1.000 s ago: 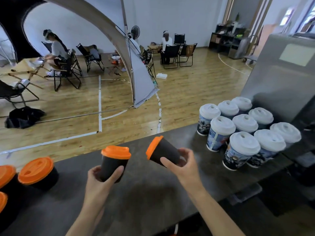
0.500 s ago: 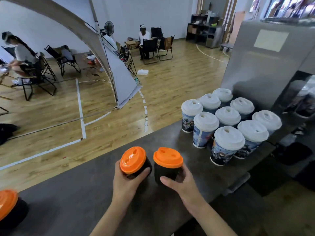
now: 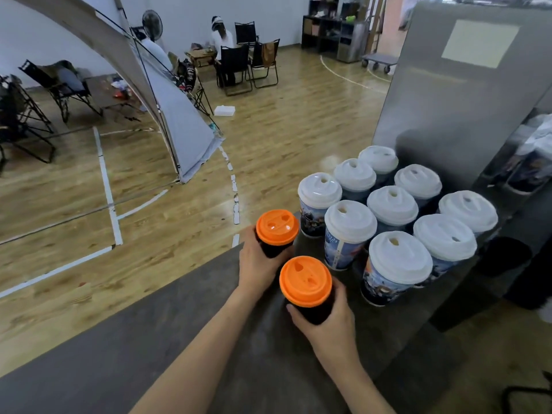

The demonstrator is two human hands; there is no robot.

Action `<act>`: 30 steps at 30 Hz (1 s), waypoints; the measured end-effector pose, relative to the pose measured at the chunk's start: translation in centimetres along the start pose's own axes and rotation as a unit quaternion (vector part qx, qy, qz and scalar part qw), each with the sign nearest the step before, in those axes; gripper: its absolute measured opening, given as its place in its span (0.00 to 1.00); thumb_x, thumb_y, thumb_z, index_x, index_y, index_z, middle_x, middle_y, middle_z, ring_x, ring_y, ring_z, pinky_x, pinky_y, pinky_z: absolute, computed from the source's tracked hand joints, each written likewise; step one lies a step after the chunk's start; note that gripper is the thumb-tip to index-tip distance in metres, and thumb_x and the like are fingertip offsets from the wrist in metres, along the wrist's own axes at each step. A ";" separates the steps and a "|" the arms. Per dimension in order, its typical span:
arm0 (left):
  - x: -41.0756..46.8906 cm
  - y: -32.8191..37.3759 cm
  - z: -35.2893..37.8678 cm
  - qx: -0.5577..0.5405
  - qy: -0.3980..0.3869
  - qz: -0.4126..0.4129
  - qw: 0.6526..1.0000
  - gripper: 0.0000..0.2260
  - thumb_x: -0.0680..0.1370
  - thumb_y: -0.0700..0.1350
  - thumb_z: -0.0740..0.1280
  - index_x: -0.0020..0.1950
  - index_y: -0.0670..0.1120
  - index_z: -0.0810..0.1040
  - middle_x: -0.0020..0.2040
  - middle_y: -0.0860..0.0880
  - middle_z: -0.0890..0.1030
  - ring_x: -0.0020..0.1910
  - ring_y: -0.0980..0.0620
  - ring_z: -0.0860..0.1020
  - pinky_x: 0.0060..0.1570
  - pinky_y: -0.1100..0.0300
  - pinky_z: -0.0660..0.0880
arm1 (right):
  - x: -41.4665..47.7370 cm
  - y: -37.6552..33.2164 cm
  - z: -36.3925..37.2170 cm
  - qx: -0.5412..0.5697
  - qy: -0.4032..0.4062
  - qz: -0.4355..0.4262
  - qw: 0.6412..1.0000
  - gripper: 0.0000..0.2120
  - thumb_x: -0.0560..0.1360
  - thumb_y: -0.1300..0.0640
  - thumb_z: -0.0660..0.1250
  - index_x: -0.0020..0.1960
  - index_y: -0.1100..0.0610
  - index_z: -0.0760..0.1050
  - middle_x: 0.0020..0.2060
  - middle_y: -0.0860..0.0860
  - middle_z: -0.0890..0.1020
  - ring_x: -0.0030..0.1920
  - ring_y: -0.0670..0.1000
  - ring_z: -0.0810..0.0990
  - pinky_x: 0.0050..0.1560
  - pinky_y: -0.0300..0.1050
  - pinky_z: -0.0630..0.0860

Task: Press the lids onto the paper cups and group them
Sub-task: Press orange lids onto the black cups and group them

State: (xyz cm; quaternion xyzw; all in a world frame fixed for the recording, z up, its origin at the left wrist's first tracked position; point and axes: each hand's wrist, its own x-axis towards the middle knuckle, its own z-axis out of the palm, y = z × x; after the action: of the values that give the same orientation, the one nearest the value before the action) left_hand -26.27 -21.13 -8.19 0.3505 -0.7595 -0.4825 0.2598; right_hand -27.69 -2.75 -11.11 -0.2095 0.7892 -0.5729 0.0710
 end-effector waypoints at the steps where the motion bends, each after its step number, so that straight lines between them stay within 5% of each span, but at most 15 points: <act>1: 0.1 -0.1 0.2 0.005 0.002 0.004 1.000 0.37 0.61 0.66 0.77 0.64 0.58 0.64 0.63 0.50 0.80 0.64 0.45 0.79 0.63 0.45 0.75 | 0.0 -0.1 0.0 -0.007 0.002 0.000 1.000 0.40 0.61 0.51 0.86 0.64 0.34 0.68 0.62 0.34 0.78 0.63 0.30 0.74 0.63 0.27 0.68; 5: 0.0 -0.1 0.6 0.029 0.015 0.009 0.999 0.39 0.61 0.69 0.75 0.66 0.55 0.66 0.63 0.49 0.82 0.64 0.45 0.79 0.63 0.43 0.75 | -0.1 -0.3 0.3 -0.045 -0.004 -0.002 0.999 0.42 0.62 0.50 0.86 0.72 0.49 0.71 0.66 0.47 0.80 0.68 0.49 0.77 0.68 0.50 0.74; 8: 0.0 0.0 0.5 0.031 0.008 0.000 0.999 0.43 0.62 0.63 0.81 0.70 0.50 0.66 0.65 0.48 0.81 0.65 0.46 0.78 0.65 0.44 0.74 | 0.0 -0.3 0.3 -0.053 -0.003 -0.003 0.999 0.44 0.62 0.49 0.87 0.73 0.50 0.70 0.67 0.47 0.79 0.69 0.48 0.76 0.69 0.51 0.73; 12: -1.4 -0.7 -0.8 0.007 -0.014 -0.023 1.000 0.47 0.67 0.47 0.84 0.79 0.46 0.62 0.73 0.48 0.74 0.69 0.54 0.74 0.69 0.56 0.72 | 0.0 -0.8 0.0 -0.051 -0.008 0.004 0.999 0.47 0.61 0.48 0.86 0.74 0.48 0.67 0.69 0.45 0.76 0.70 0.45 0.72 0.70 0.47 0.70; 18: -9.8 -2.8 -5.7 0.088 0.011 0.005 0.996 0.29 0.78 0.40 0.73 0.76 0.45 0.65 0.70 0.49 0.72 0.68 0.58 0.71 0.65 0.71 0.64 | -1.4 -1.3 -1.3 -0.021 -0.007 -0.003 1.000 0.44 0.65 0.58 0.85 0.75 0.58 0.66 0.70 0.54 0.73 0.71 0.53 0.72 0.73 0.52 0.70; 23: -20.1 -5.4 -11.4 0.168 0.001 0.028 0.985 0.19 0.81 0.45 0.70 0.71 0.50 0.70 0.71 0.58 0.68 0.65 0.65 0.69 0.65 0.77 0.63 | -7.0 -1.7 -2.1 -0.015 0.021 -0.012 1.000 0.25 0.71 0.59 0.81 0.60 0.52 0.69 0.53 0.50 0.77 0.52 0.48 0.78 0.61 0.56 0.78; 27: -26.7 -7.4 -14.7 0.194 0.047 0.013 0.980 0.15 0.81 0.46 0.70 0.67 0.50 0.74 0.71 0.58 0.69 0.65 0.65 0.70 0.64 0.76 0.65 | -11.8 -3.3 1.4 -0.032 -0.136 -0.069 0.988 0.17 0.75 0.55 0.76 0.51 0.43 0.69 0.47 0.43 0.76 0.49 0.39 0.76 0.49 0.36 0.74; 30: -30.0 -8.4 -17.1 0.223 0.092 0.012 0.970 0.14 0.81 0.47 0.70 0.66 0.48 0.75 0.72 0.55 0.70 0.66 0.63 0.70 0.66 0.73 0.66 | -14.8 -5.4 5.9 -0.055 -0.288 -0.145 0.945 0.14 0.78 0.55 0.74 0.55 0.46 0.70 0.51 0.43 0.75 0.51 0.42 0.76 0.52 0.35 0.72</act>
State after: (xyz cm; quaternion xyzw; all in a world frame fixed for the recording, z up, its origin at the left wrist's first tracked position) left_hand 7.17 -9.47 -10.72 0.4334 -0.8248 -0.2639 0.2495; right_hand -10.96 -3.19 -9.94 -0.4811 0.7264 -0.4484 0.1996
